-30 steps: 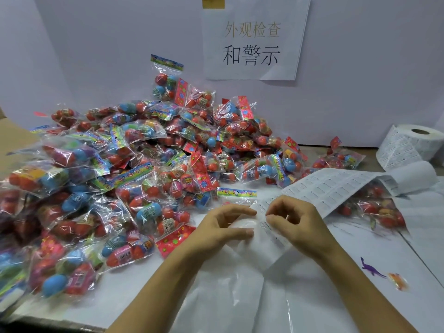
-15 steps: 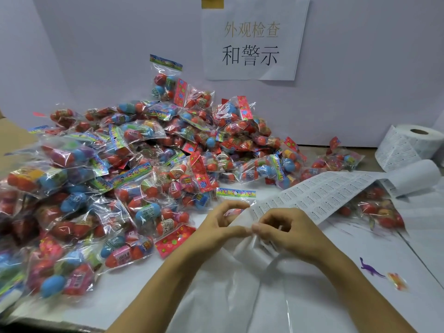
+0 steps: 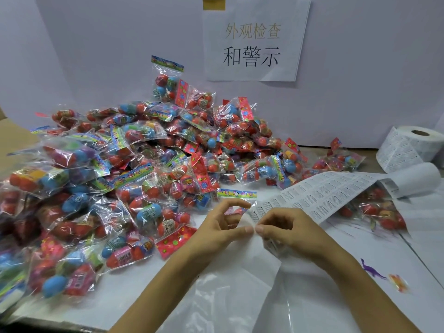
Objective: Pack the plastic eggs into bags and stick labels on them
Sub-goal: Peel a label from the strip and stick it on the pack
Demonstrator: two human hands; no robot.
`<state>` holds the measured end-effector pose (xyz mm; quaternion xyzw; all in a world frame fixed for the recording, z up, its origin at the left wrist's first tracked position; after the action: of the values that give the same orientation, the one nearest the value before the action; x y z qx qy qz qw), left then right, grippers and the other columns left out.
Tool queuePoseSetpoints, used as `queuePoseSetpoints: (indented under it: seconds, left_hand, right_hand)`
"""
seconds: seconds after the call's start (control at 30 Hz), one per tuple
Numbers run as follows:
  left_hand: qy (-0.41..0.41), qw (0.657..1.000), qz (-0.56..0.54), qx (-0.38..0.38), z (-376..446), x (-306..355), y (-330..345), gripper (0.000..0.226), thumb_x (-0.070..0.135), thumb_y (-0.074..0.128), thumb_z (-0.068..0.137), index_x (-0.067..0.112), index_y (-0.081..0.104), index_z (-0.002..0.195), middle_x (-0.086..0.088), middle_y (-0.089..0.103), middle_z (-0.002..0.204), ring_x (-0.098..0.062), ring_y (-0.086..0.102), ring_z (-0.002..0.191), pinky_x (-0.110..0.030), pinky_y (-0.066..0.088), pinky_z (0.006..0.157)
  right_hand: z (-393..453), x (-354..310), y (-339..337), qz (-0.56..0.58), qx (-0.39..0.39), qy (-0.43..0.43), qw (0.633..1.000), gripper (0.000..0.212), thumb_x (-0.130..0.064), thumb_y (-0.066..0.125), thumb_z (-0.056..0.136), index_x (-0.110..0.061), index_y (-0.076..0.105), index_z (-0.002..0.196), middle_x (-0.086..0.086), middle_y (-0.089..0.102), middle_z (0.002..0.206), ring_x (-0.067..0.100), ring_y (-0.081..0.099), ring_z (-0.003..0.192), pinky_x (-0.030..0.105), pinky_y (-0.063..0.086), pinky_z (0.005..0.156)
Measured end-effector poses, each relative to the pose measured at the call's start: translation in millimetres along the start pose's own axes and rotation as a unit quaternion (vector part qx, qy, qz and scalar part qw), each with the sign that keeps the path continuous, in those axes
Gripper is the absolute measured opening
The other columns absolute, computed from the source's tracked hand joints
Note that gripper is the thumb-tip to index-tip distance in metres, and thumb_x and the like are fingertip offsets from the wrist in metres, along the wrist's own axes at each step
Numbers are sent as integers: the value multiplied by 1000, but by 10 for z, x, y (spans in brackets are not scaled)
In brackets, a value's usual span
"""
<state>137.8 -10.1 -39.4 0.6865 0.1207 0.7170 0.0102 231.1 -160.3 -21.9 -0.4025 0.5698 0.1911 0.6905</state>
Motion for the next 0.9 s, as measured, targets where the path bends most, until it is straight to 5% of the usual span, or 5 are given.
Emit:
queuePoseSetpoints:
  seconds: [0.1,0.37,0.53,0.9]
  left_hand:
    - [10,999,31,-9,-8,-1,9,42,0,76,86,16,60,121,-4,69,88,-28,57,85,-36,49,73]
    - [-26,997,78,-3,-38,-5,5,40,20,76,80,30,64,117,-11,61,121,-25,62,105,-39,53,88]
    - [-7,997,75,-10,-57,26,43,36,15,73,81,24,62,114,-3,61,105,-16,59,89,-30,51,78]
    - [-21,999,49,13,-51,29,19,54,2,81,81,19,57,126,-13,71,111,-25,69,94,-45,57,86]
  right_hand:
    - [0,-12,4,18,-6,12,1000,11,-10,77,87,-16,77,77,3,71,67,6,63,61,15,47,59]
    - [-8,-23,1,30,-15,24,999,20,-9,75,88,-18,78,71,6,72,67,2,59,51,10,41,52]
    - [-5,-12,-4,19,-13,33,999,19,-10,74,89,-16,78,71,7,72,68,5,54,50,13,40,51]
    - [-2,-40,-11,28,42,31,998,24,0,70,88,-11,76,67,3,67,60,6,52,48,16,42,51]
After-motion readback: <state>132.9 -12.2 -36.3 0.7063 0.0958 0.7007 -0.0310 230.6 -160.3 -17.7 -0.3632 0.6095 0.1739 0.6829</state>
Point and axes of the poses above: each hand's wrist, its own z-axis towards the middle knuckle, its own y-axis out of the palm, x = y × z, the point moved 4 cm from there along z, towards the middle knuckle
